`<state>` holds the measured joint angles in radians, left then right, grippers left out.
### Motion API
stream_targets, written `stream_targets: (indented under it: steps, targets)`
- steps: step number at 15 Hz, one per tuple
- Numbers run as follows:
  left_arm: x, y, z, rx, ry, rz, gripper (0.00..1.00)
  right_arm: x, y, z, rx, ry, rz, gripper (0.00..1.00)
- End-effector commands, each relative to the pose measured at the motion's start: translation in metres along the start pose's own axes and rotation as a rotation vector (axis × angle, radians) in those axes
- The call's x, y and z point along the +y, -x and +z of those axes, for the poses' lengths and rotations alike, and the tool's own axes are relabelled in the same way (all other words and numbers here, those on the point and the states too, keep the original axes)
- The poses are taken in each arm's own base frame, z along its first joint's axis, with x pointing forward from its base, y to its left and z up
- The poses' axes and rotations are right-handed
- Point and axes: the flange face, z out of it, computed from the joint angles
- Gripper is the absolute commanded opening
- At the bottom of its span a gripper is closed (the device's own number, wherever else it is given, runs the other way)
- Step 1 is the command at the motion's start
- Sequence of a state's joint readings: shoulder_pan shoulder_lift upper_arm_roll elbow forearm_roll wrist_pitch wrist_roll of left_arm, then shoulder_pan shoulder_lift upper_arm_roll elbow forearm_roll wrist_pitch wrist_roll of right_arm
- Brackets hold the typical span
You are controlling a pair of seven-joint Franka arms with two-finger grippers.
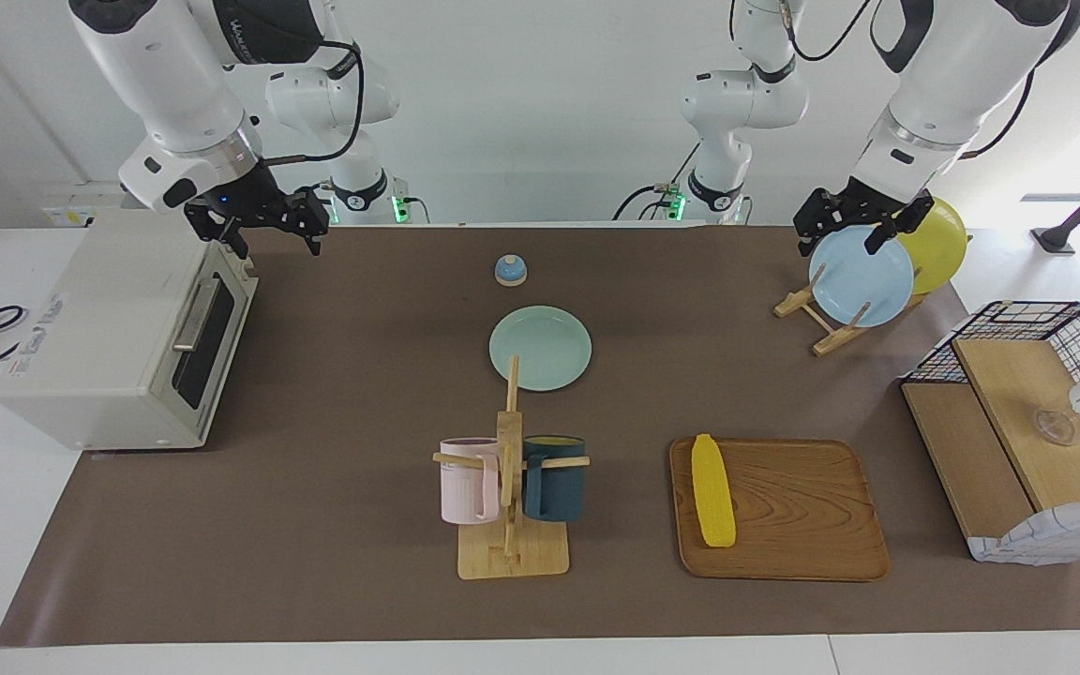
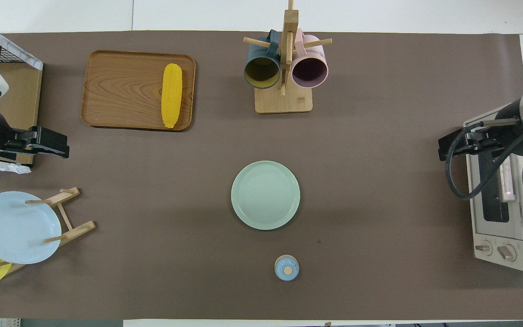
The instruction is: Put corn in oven
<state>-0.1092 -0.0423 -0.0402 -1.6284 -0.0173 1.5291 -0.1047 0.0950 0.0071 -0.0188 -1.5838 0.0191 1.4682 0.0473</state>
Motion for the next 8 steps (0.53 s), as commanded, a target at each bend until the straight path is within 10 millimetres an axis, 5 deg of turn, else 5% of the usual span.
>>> stream_targets:
  steps: [1, 8]
  targets:
    - [-0.0025, 0.0060, -0.0034, 0.010, -0.017, -0.010, 1.00, 0.0030, 0.0059, 0.0004, 0.010, 0.010, 0.018, 1.00]
    - [-0.0017, 0.0059, -0.0042, 0.013, -0.017, -0.010, 1.00, 0.0026, 0.0061, 0.0017, 0.002, 0.000, 0.018, 1.00]
